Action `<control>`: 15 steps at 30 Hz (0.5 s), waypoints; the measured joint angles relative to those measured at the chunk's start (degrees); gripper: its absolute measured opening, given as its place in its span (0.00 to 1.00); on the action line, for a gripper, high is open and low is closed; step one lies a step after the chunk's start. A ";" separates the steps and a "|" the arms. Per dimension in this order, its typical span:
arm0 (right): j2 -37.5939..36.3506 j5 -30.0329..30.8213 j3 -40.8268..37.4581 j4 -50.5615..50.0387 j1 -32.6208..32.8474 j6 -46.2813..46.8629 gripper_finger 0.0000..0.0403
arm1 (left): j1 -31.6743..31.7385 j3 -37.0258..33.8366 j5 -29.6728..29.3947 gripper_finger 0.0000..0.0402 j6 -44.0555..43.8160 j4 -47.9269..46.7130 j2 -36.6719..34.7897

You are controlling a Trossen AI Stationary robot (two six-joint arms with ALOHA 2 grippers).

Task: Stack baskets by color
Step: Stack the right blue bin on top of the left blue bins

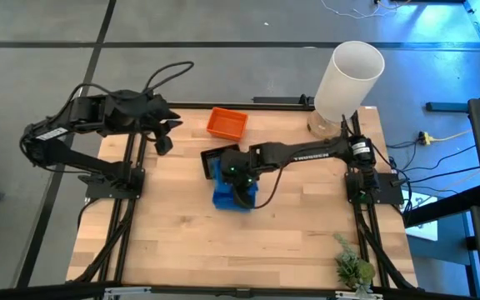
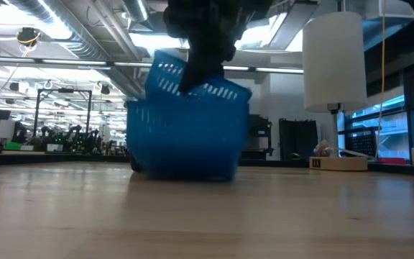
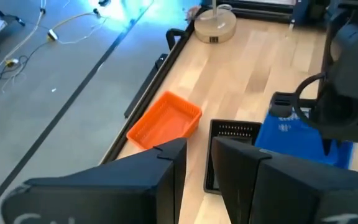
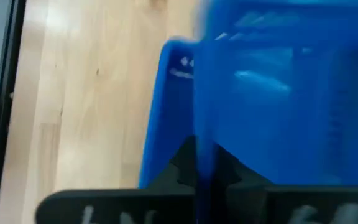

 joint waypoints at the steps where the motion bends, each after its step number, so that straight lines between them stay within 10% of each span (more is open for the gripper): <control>1: 0.01 -0.06 -0.02 -0.33 0.26 0.08 0.00 | 0.00 0.00 0.00 0.17 0.00 -0.06 -0.06; 15: -0.03 1.08 2.18 -1.57 1.20 5.39 0.00 | 0.00 0.00 0.00 0.17 1.56 -0.11 0.03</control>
